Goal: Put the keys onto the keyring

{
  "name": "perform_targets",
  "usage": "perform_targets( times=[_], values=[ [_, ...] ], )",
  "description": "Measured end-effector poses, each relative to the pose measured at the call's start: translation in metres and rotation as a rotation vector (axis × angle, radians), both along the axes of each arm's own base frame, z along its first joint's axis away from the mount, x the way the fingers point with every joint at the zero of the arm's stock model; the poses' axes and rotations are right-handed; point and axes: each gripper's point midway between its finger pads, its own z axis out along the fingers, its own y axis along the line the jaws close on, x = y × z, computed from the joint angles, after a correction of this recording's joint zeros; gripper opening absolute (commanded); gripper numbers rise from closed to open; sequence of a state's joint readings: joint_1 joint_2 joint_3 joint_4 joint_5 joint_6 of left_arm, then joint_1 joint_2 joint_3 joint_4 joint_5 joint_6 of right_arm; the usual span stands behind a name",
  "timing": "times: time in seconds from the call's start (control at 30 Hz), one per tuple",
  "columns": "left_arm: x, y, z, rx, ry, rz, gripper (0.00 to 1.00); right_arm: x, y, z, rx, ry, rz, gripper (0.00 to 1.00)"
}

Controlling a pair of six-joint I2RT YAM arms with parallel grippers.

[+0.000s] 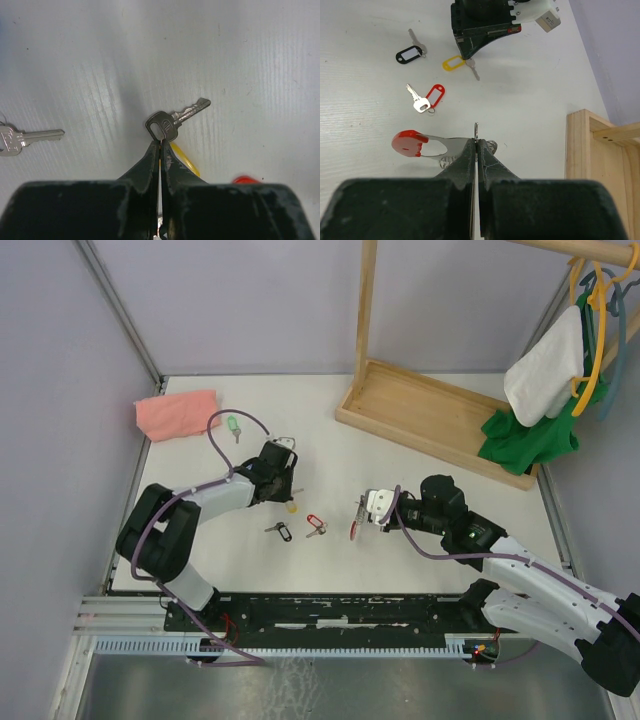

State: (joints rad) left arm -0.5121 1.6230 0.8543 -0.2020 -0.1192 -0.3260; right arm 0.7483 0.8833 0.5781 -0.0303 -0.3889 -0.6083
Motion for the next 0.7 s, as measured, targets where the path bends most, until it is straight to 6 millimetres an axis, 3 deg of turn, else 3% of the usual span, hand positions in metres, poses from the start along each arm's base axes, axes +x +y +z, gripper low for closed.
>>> perform_targets(
  times=[0.17,0.43,0.7],
  values=[
    [0.005,-0.008,0.021,-0.045,-0.087,-0.072,0.03,-0.001,0.0,-0.001,0.015,0.035,-0.013,0.01],
    [0.008,-0.03,0.08,-0.197,-0.427,-0.27,0.03,0.002,0.003,0.006,0.06,0.023,-0.026,0.01],
    [0.014,-0.052,0.127,-0.248,-0.705,-0.462,0.03,0.006,0.003,-0.005,-0.071,-0.056,0.042,0.01]
  ],
)
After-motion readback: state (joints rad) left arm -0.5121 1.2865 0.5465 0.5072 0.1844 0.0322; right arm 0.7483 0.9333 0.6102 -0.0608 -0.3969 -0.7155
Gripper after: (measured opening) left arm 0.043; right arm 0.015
